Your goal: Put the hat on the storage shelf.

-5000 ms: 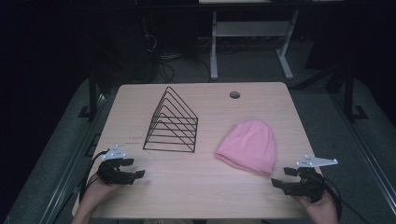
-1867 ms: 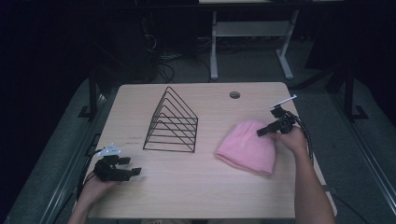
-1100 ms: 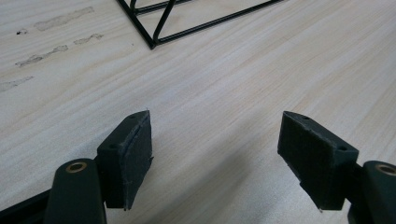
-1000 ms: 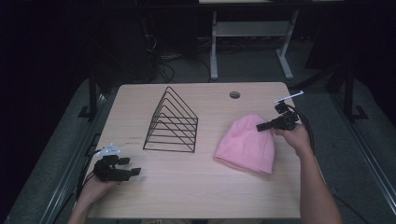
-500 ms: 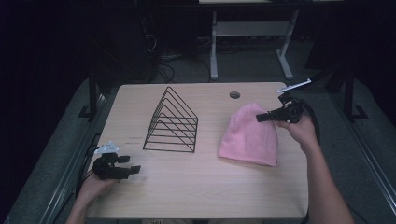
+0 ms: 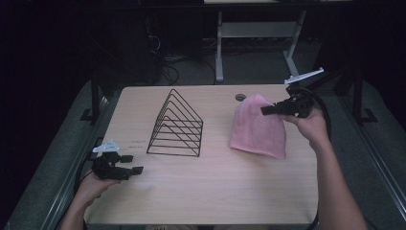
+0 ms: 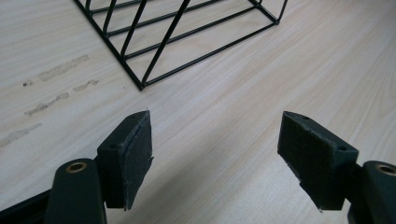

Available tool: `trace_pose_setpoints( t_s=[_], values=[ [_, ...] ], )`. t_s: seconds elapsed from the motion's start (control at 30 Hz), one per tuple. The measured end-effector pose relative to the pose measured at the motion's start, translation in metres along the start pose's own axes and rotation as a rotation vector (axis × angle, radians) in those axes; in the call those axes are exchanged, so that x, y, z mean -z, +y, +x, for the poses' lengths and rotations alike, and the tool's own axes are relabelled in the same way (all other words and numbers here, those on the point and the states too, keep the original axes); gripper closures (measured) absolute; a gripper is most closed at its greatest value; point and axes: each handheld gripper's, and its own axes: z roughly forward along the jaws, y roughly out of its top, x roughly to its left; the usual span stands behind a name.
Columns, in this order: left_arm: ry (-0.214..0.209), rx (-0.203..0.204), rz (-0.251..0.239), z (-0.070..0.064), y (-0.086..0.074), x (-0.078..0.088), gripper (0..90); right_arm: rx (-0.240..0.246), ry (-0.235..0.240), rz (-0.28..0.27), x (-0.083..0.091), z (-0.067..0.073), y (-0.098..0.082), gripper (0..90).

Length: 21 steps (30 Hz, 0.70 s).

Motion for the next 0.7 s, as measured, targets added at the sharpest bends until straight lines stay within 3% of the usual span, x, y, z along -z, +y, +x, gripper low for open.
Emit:
trace_pose_setpoints(
  t_s=[0.27, 0.7],
  values=[
    [-0.034, -0.041, 0.004, 0.004, 0.015, 0.011, 26.2, 0.044, 0.008, -0.01, 0.004, 0.015, 0.02, 77.4],
    [-0.066, -0.112, -0.016, 0.005, 0.06, 0.037, 26.1, 0.123, 0.032, -0.032, 0.007, 0.038, 0.057, 77.3]
  ],
)
